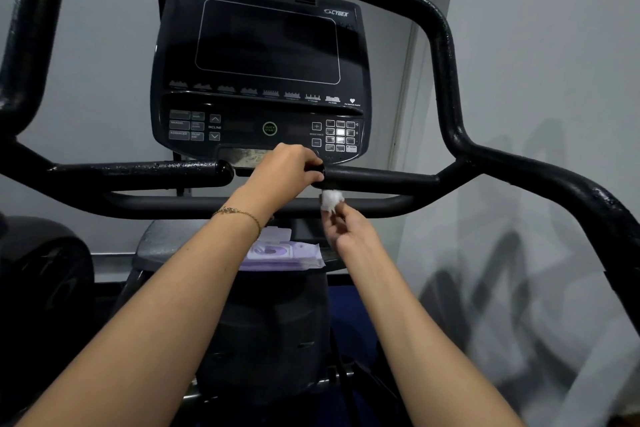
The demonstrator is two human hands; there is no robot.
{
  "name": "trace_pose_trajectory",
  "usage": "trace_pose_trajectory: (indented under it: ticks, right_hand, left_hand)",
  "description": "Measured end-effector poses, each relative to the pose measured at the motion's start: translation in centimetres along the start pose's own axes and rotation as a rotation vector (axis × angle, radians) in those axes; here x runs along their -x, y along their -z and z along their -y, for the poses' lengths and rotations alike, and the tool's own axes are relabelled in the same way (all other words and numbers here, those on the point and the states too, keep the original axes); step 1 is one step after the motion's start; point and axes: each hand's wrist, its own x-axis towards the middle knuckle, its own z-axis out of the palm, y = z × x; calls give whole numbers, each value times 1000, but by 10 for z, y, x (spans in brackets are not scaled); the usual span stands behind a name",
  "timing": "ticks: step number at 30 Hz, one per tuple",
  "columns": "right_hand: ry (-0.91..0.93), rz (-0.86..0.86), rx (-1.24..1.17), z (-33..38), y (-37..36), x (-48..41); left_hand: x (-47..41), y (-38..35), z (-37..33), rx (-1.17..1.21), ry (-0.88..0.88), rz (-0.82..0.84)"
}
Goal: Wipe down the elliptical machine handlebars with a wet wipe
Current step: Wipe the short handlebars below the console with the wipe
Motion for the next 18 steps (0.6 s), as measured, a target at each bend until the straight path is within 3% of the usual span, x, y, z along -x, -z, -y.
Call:
trace_pose_trajectory:
  ticks: [5, 8, 9, 13, 18]
  right_hand:
    - [27, -11, -22, 6, 6, 0]
    - [54, 71, 110, 12, 11, 19]
    - [142, 85, 222, 21, 18, 25]
    - [835, -2, 746, 79, 40, 34]
    - [1060, 103, 1187, 102, 11, 22]
  left_hand:
    - [0, 2, 0, 12, -5, 17]
    - [0, 3, -1, -14, -3, 20]
    - [0, 3, -2, -24, 1, 21]
    - [-2, 2, -10, -98, 15, 38]
    - [-4, 1, -17, -149, 43, 43]
